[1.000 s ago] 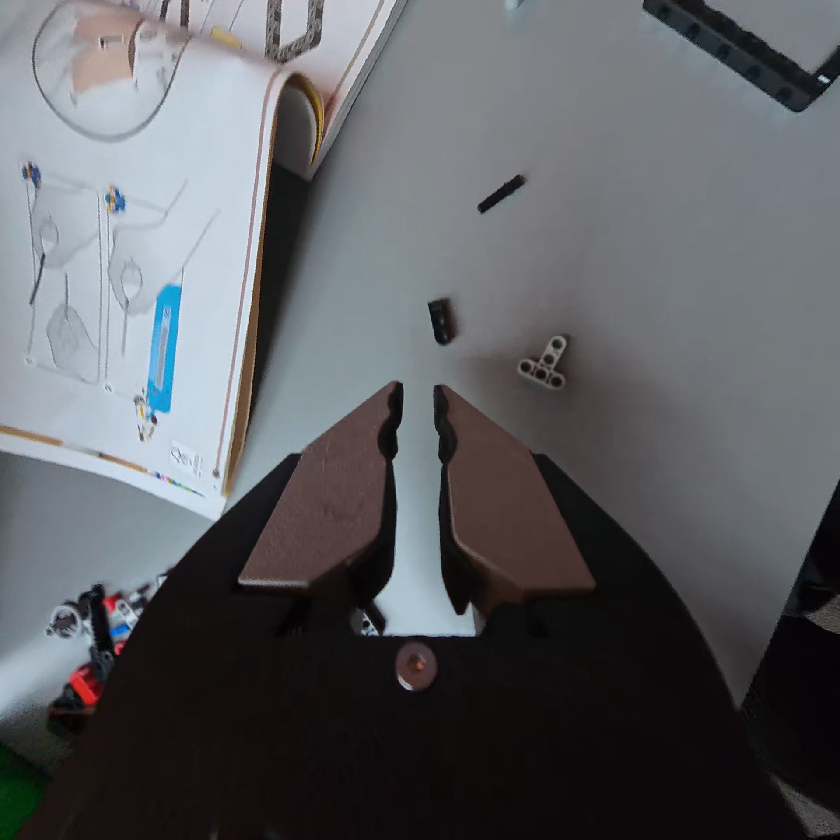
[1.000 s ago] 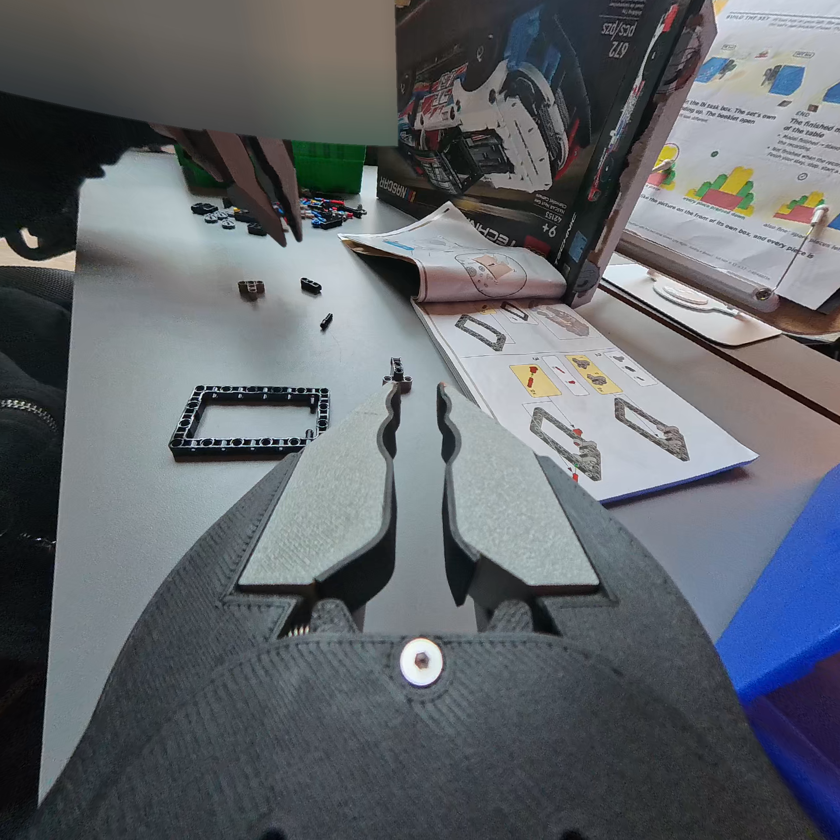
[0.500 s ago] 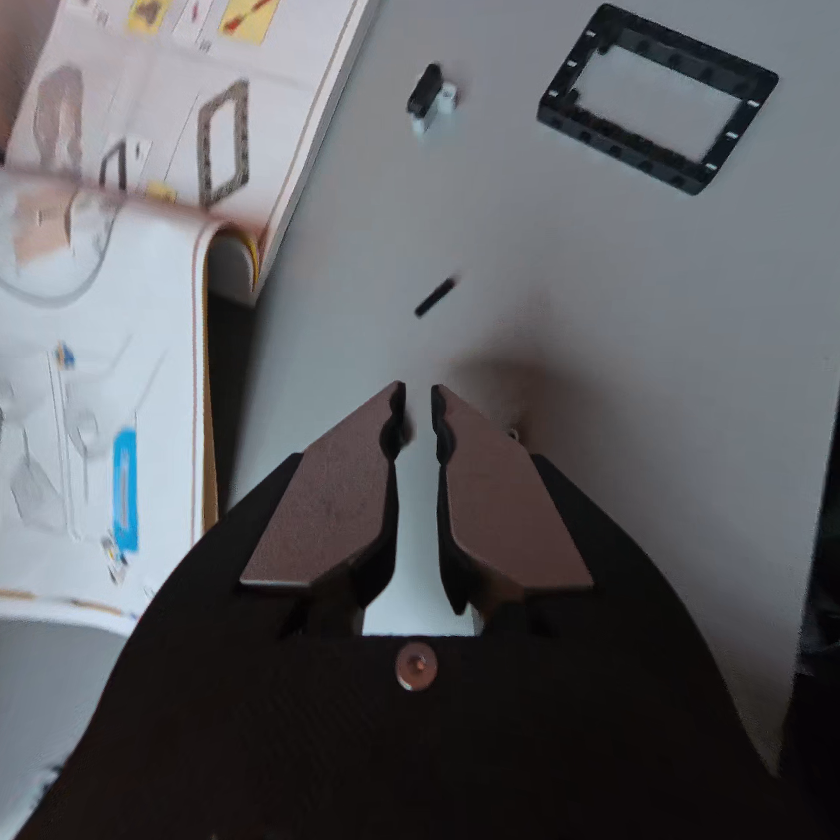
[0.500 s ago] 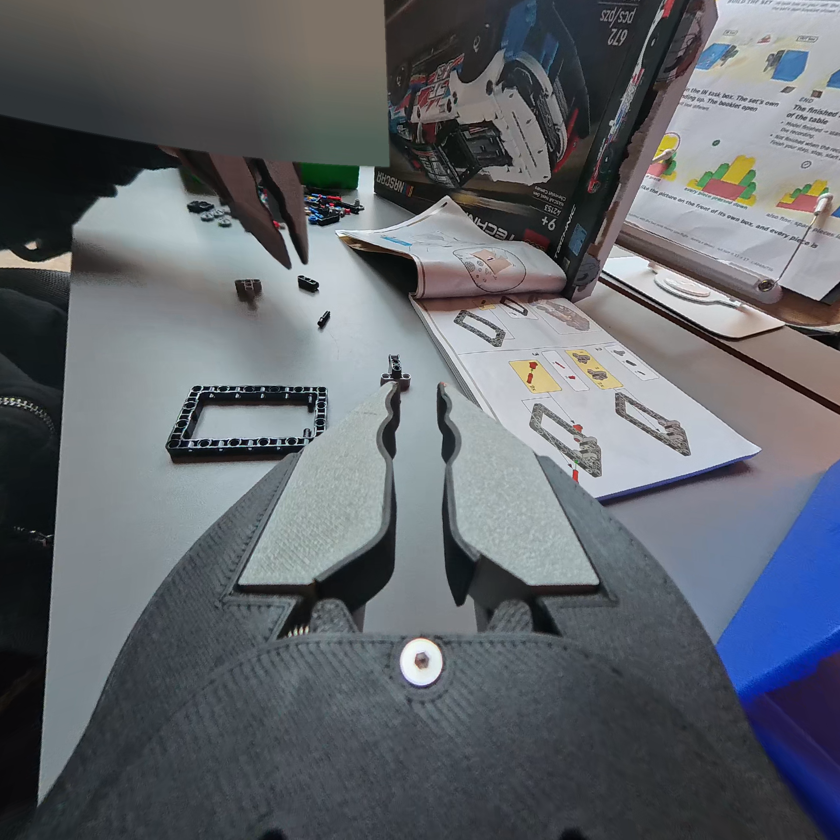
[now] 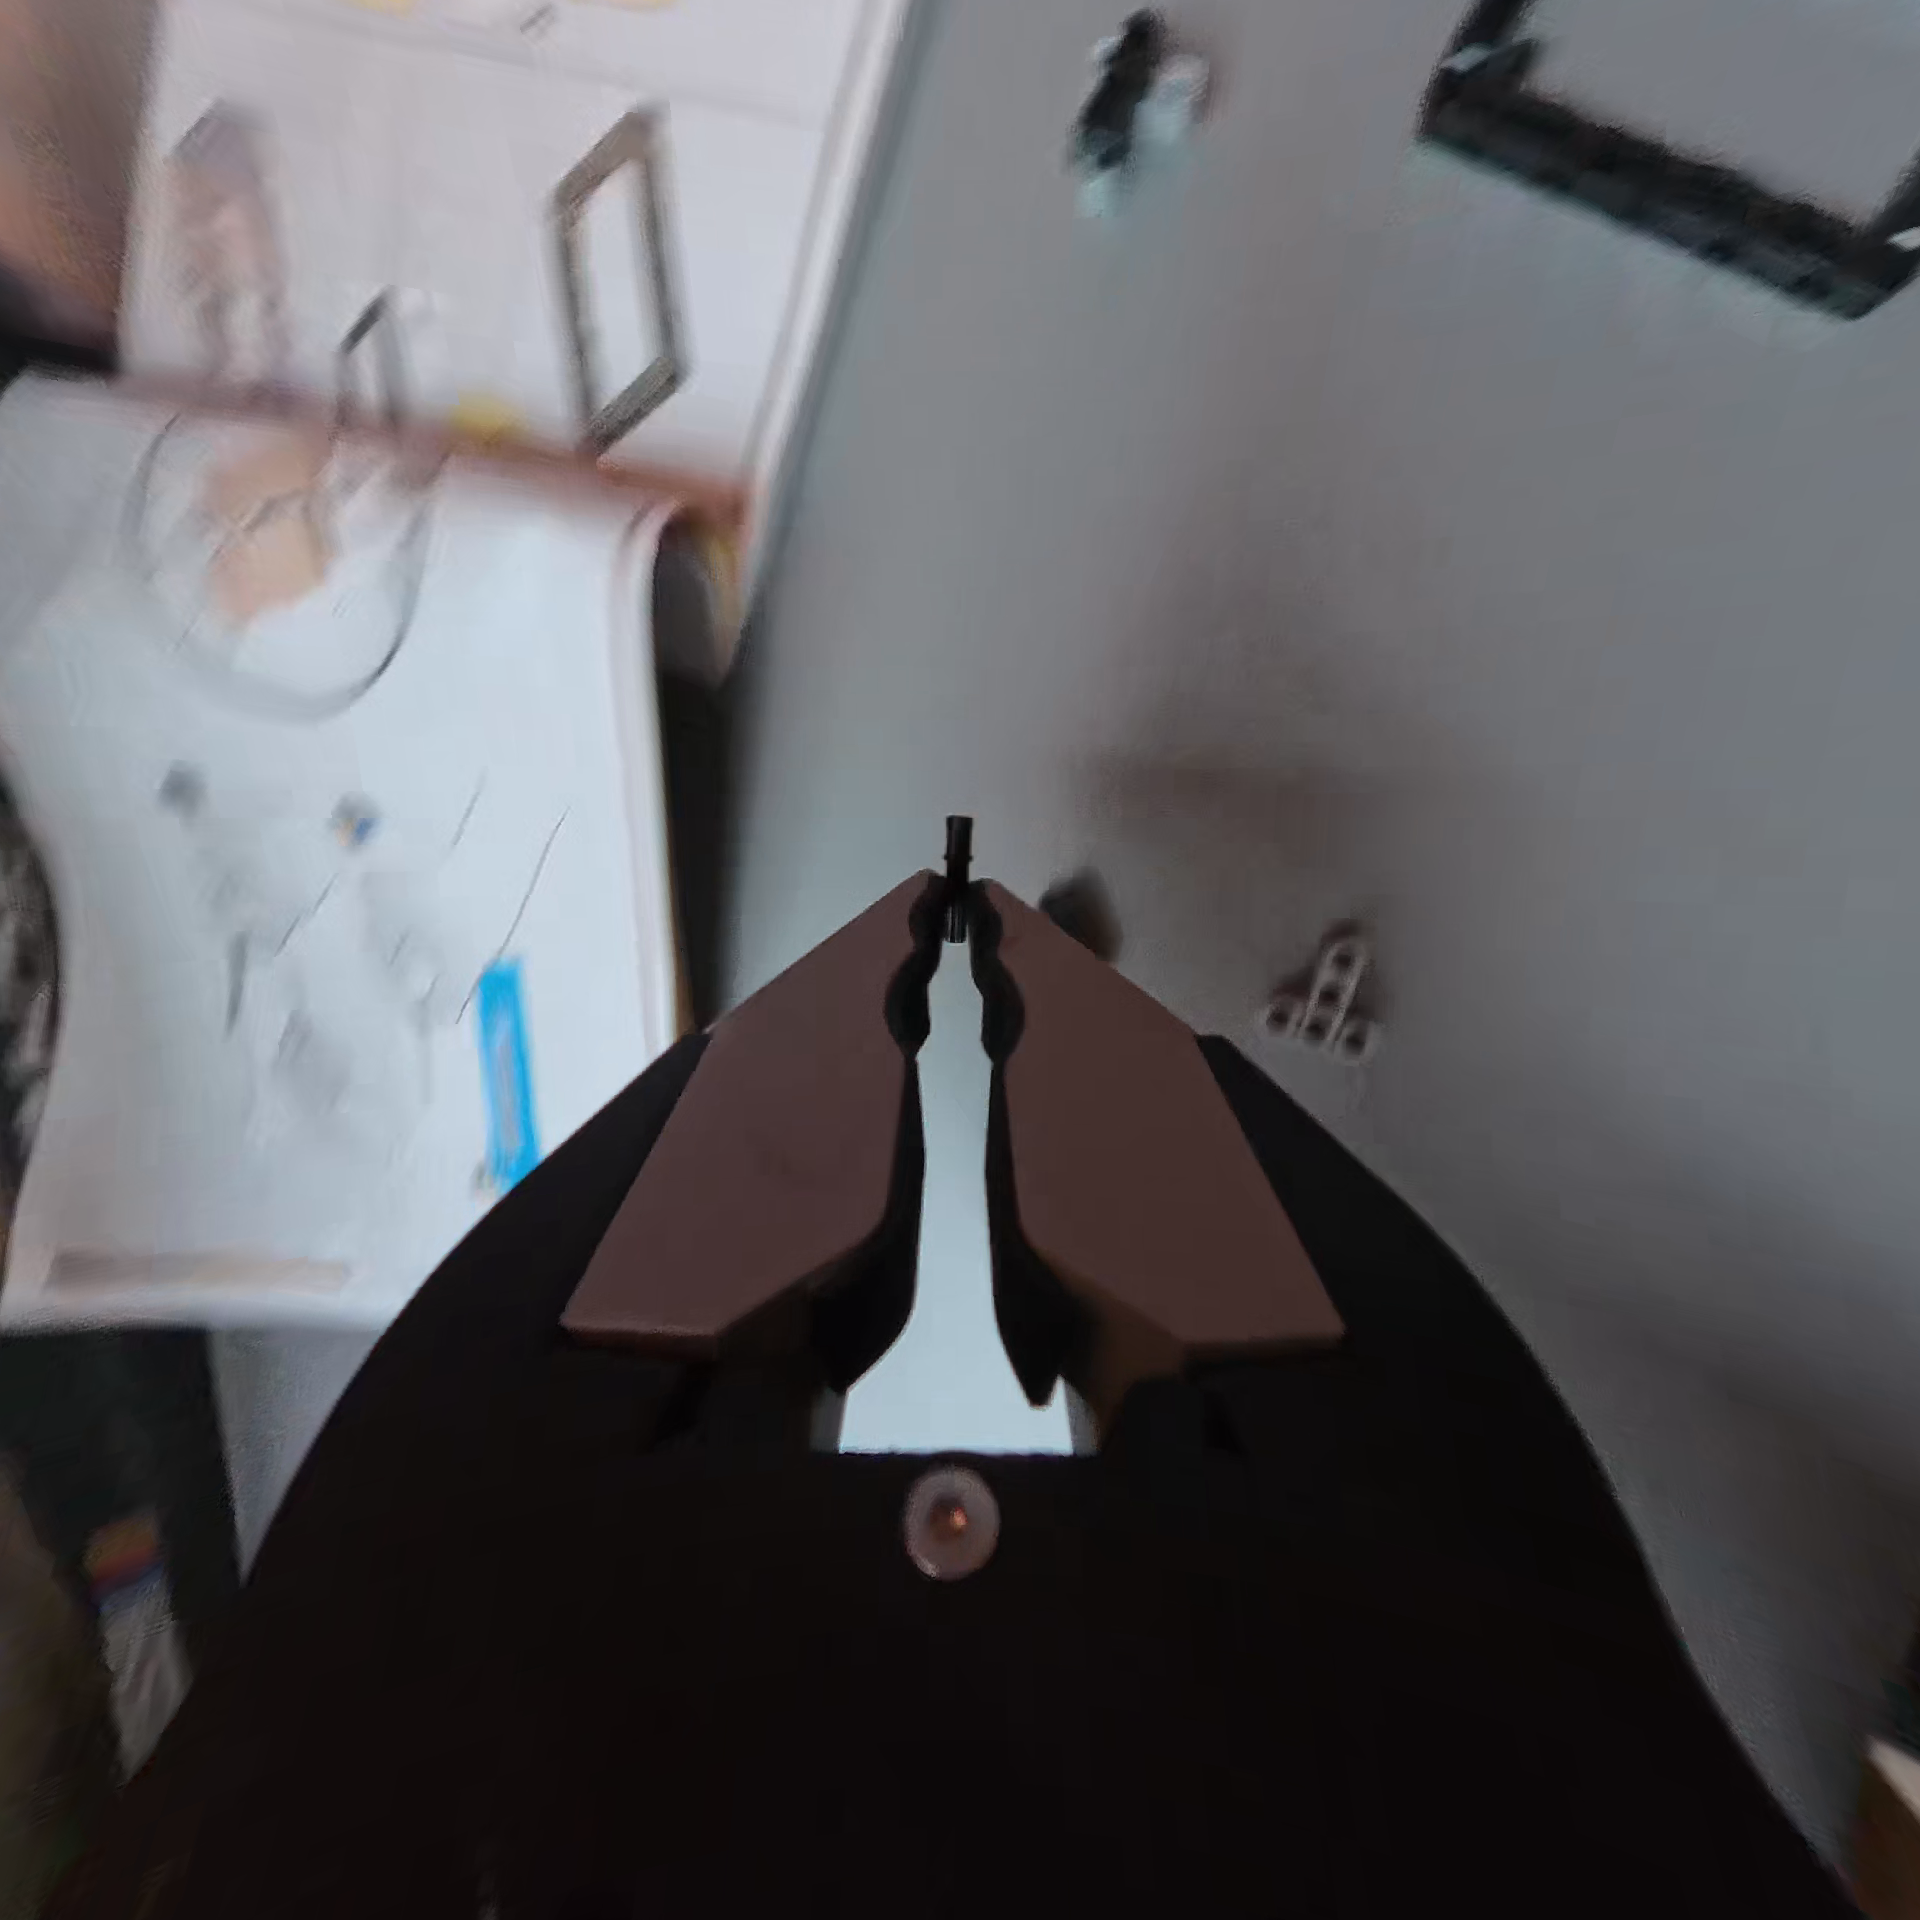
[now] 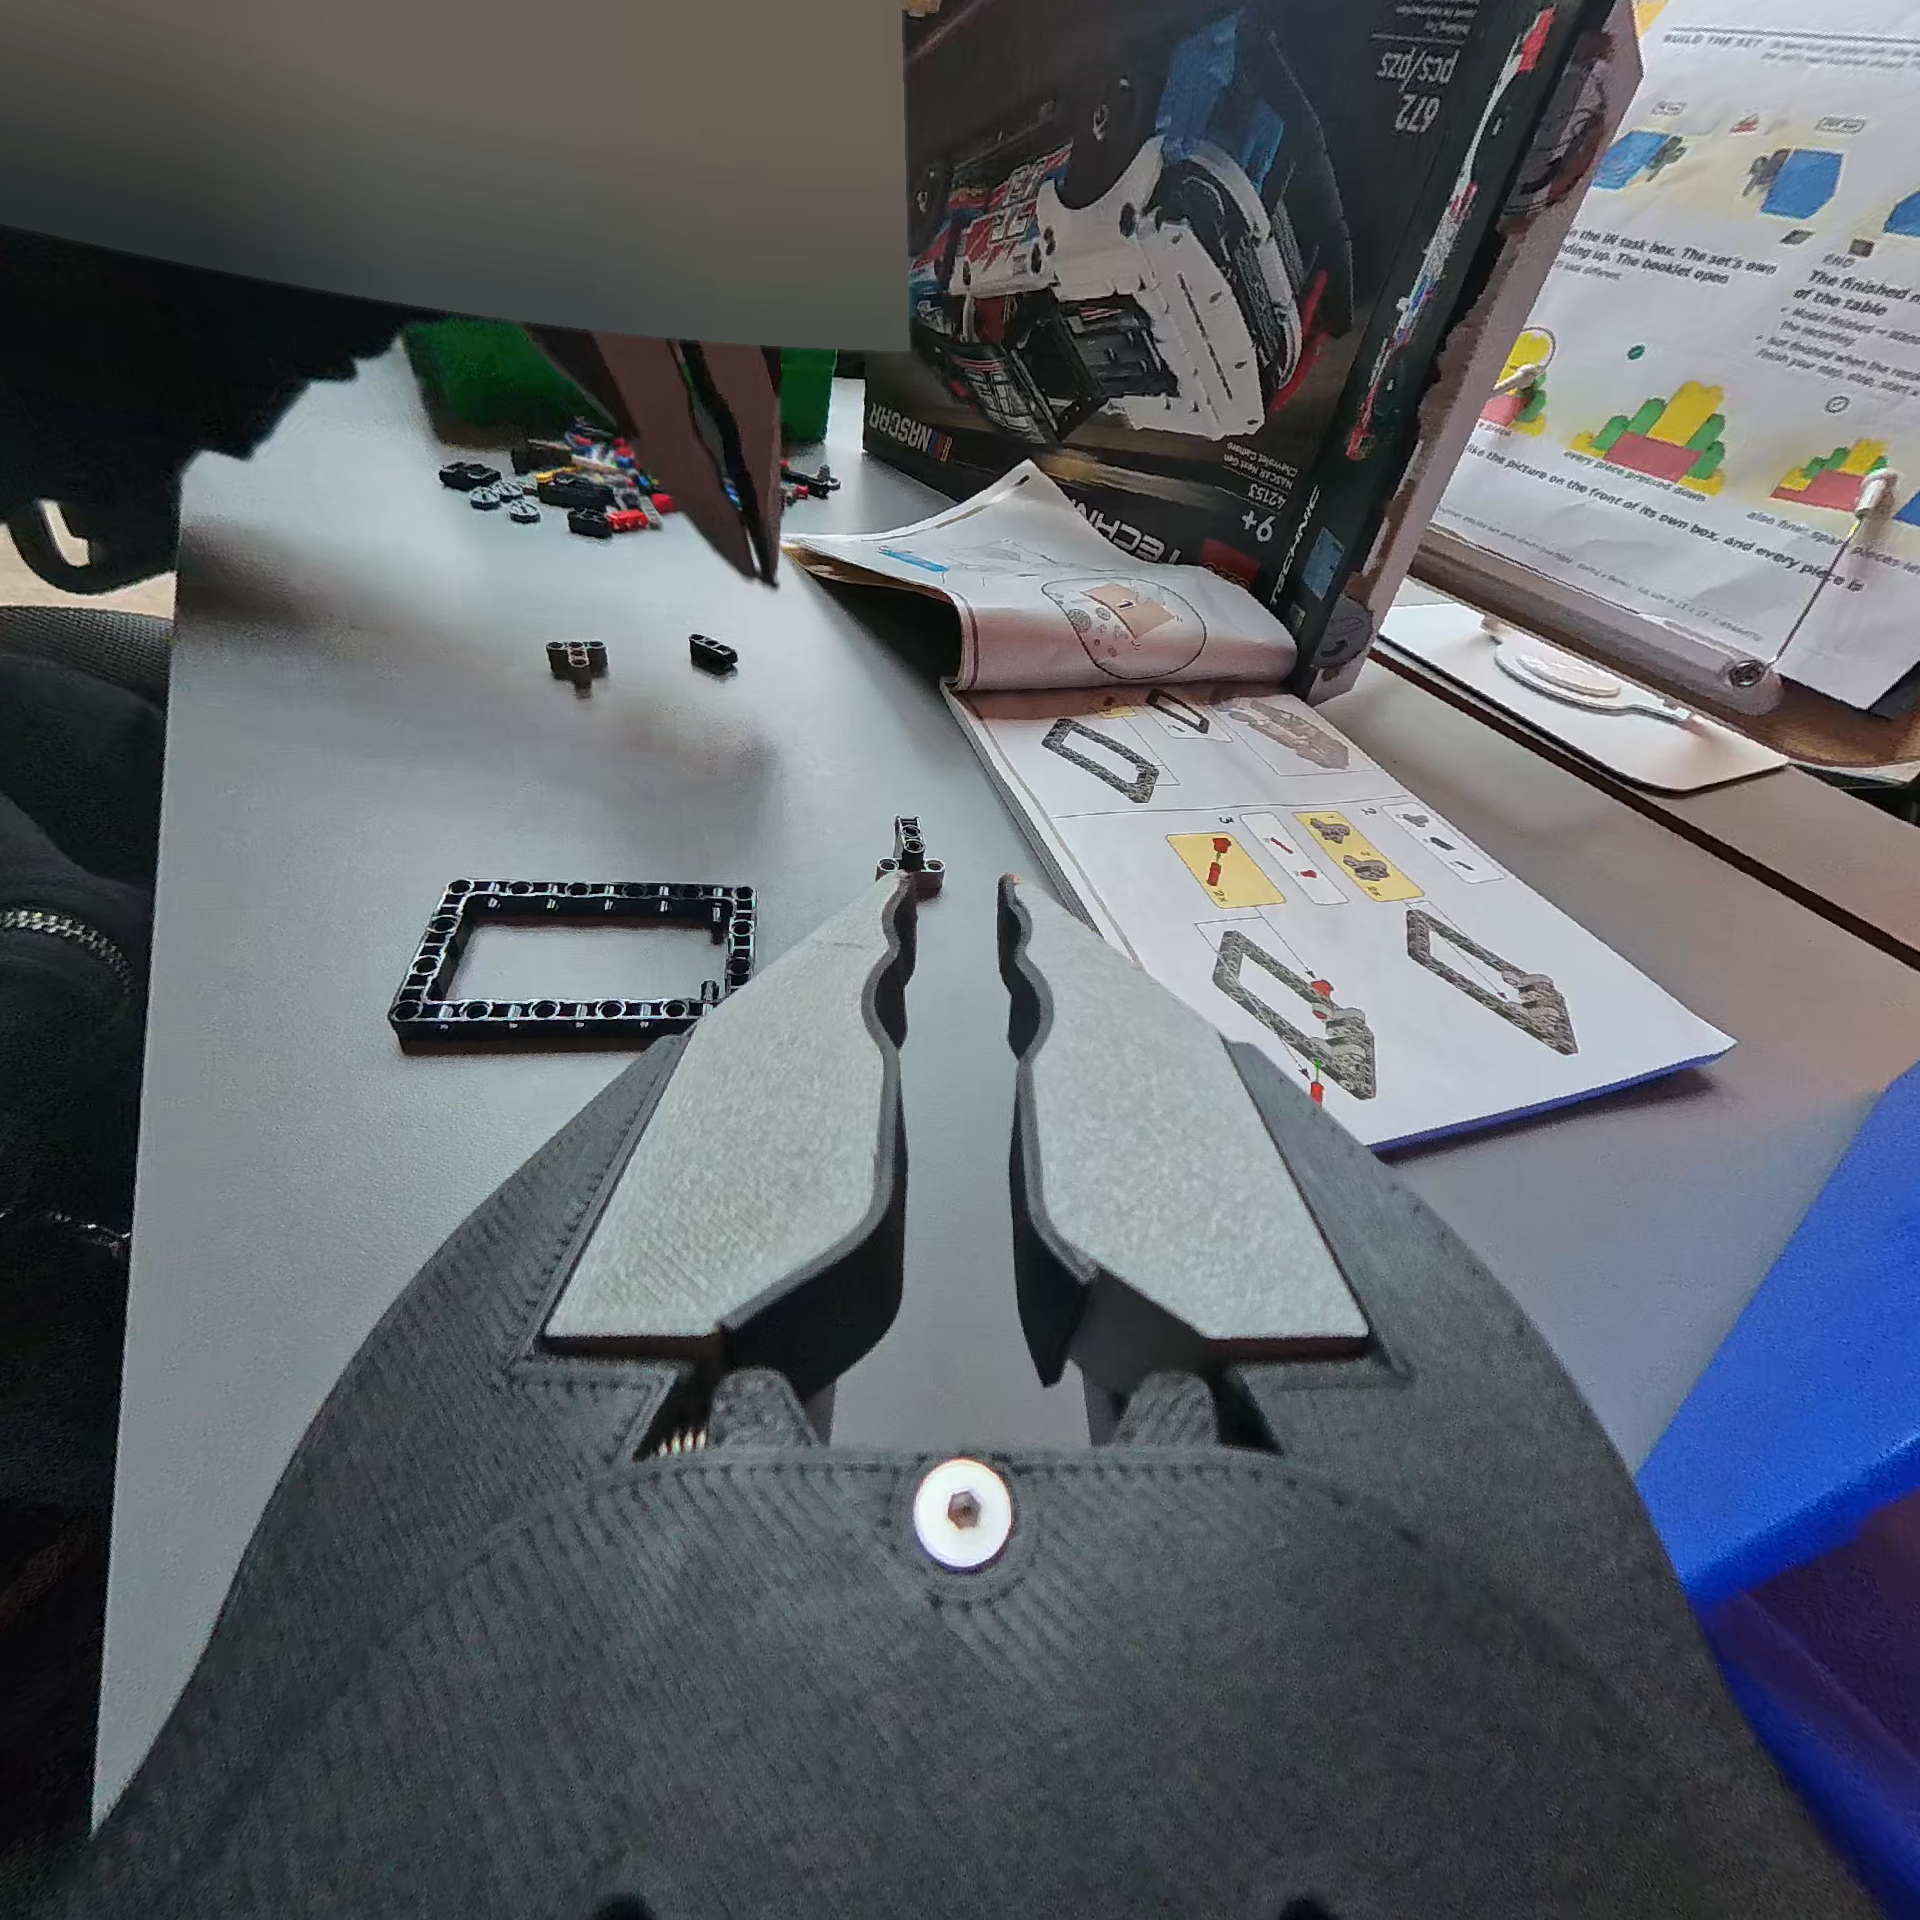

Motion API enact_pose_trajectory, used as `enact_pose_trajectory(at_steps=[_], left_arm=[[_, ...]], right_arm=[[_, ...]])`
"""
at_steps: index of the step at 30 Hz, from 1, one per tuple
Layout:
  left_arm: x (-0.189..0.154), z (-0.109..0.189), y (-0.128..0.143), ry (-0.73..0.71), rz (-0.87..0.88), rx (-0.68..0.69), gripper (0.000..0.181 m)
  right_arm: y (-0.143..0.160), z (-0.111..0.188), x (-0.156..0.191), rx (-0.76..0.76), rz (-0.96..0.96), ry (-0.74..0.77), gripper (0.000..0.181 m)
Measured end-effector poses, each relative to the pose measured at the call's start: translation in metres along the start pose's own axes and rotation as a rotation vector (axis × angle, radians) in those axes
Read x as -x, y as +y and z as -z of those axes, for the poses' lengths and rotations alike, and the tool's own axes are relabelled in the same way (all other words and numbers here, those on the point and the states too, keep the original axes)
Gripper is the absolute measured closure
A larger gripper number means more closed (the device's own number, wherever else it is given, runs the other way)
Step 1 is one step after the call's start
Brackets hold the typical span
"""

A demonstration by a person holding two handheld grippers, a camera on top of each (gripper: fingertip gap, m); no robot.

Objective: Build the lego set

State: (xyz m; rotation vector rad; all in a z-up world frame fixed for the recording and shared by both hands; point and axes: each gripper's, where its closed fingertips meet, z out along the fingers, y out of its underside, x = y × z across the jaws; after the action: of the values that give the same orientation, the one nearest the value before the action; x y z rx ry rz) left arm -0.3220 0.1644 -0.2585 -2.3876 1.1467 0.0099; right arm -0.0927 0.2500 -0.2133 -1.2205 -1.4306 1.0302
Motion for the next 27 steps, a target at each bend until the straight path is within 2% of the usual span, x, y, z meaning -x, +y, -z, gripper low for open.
enact_pose_trajectory(at_steps=[3, 8, 10, 13, 16, 22, 27], left_arm=[[0.038, 0.040, 0.060, -0.193, 0.170, 0.073, 0.180], [0.065, 0.089, 0.171, -0.406, 0.532, 0.189, 0.179], [0.062, 0.095, 0.205, -0.427, 0.648, 0.220, 0.179], [0.057, 0.097, 0.240, -0.473, 0.725, 0.290, 0.179], [0.052, 0.090, 0.253, -0.464, 0.761, 0.307, 0.179], [0.052, 0.088, 0.252, -0.467, 0.813, 0.248, 0.168], [0.054, 0.092, 0.251, -0.494, 0.832, 0.211, 0.167]], right_arm=[[0.000, 0.000, 0.000, 0.001, -0.001, 0.001, 0.169], [0.001, -0.001, -0.002, 0.006, -0.011, 0.006, 0.169], [0.002, -0.001, -0.003, 0.010, -0.014, 0.011, 0.169], [0.003, -0.002, -0.005, 0.017, -0.020, 0.019, 0.169], [0.003, -0.001, -0.006, 0.016, -0.019, 0.032, 0.169], [0.007, -0.006, -0.006, 0.057, -0.008, 0.040, 0.168], [0.001, 0.000, -0.013, 0.003, -0.019, 0.077, 0.169]])
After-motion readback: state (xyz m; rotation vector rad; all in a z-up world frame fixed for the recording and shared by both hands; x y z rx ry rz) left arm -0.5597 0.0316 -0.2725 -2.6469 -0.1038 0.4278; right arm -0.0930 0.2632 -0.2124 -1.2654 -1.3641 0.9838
